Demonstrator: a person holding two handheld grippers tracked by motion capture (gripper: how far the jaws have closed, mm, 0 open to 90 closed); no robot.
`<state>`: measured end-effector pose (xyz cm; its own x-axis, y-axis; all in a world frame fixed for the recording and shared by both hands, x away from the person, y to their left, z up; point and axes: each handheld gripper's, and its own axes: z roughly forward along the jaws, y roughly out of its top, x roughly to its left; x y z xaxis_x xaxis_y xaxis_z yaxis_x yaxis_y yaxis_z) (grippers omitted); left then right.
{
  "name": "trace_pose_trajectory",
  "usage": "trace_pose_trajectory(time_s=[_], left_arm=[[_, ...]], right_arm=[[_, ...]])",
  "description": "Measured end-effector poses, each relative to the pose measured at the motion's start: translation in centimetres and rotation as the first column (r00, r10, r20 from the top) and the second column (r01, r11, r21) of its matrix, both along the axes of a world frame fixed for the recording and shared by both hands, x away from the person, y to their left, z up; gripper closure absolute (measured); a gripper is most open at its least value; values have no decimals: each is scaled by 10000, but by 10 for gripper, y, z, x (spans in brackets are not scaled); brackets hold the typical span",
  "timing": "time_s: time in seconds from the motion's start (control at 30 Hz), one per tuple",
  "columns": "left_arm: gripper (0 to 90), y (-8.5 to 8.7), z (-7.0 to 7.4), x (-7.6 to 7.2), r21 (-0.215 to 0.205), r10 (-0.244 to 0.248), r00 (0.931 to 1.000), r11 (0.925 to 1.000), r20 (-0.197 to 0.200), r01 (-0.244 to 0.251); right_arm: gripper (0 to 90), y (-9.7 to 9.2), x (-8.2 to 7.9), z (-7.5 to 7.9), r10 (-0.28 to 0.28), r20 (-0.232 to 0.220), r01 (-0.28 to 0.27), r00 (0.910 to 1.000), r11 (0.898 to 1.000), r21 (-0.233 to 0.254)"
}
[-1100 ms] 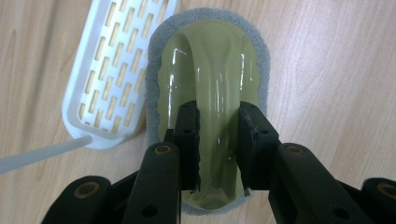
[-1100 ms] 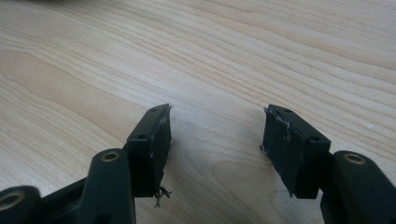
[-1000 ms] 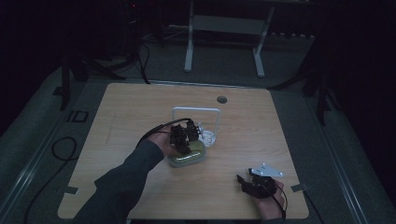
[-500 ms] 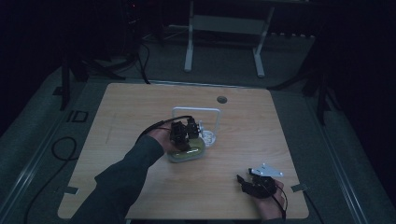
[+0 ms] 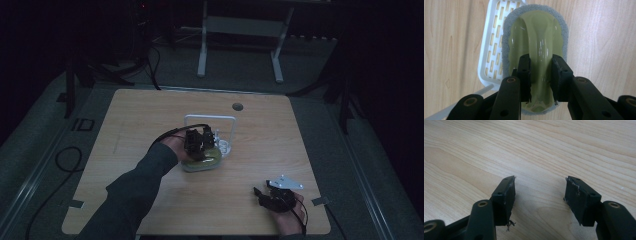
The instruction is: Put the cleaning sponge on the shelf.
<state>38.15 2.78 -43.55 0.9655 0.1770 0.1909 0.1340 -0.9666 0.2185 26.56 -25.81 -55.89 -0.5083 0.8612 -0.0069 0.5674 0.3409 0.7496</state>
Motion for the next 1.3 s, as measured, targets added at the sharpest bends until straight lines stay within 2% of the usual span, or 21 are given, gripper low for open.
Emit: trace_pose_trajectory(time_s=[0.13,0.2,0.43,0.57,0.73,1.07,1.23,1.3], left_arm=[[719,-4,1,1,203,-230,9996,9995,149,227],[718,-6,3,2,225,-337,9988,9992,343,329],[719,-8,3,5,314,-436,9972,9986,607,417],[719,-10,1,9,424,-488,9969,9980,614,463],[719,-12,3,13,482,-789,9944,9960,698,757],[718,-15,2,15,470,-1067,9907,9936,840,1030],[717,-16,0,17,424,-1170,9871,9927,1098,1129],[717,-17,-1,18,530,-1212,9863,9919,1118,1158]], right_arm=[[407,0,0,0,1,1,-1,10000,10000,-3],[407,0,0,0,-2,-5,2,10000,10000,3],[407,0,0,0,-3,-15,3,10000,10000,11],[407,0,0,0,5,-13,-5,10000,10000,9],[407,0,0,0,10,-21,-10,10000,10000,9],[407,0,0,0,16,-22,-16,10000,10000,8],[406,0,0,0,18,-18,-18,10000,10000,3],[407,0,0,0,19,-16,-19,10000,10000,4]])
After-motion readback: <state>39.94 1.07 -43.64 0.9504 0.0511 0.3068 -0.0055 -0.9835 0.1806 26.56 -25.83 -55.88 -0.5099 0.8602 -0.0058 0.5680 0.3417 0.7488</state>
